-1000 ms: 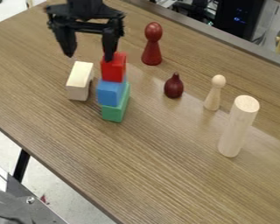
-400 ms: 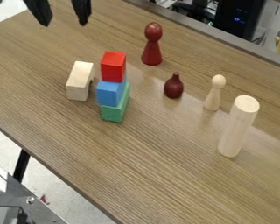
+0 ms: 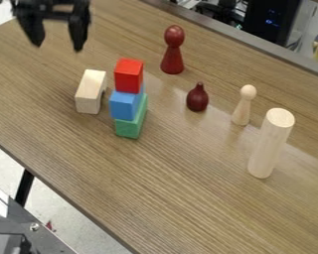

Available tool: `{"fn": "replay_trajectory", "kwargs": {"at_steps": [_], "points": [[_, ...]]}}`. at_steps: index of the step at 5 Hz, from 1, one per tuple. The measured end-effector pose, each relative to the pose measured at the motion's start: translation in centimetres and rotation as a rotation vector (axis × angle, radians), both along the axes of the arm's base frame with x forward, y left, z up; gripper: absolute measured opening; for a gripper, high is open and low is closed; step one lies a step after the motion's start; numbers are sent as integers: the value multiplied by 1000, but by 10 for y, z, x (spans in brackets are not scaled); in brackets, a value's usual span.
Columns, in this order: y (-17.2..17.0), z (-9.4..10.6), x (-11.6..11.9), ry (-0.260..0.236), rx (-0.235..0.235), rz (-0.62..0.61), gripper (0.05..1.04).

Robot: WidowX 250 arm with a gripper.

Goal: Move the arch in the middle of the table

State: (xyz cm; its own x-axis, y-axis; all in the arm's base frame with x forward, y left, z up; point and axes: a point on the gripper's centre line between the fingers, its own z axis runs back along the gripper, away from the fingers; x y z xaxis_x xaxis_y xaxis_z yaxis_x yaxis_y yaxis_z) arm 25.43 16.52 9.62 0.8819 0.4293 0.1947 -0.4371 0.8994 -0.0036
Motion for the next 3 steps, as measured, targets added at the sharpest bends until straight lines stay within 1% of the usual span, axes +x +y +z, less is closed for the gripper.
{"fn": "replay_trajectory", "kwargs": {"at_steps": [1, 2, 3], "points": [[-13, -27, 5, 44, 14, -14, 999], [-21, -43, 14, 57, 31, -1, 998], [-31, -49, 24, 52, 42, 2, 999]]}}
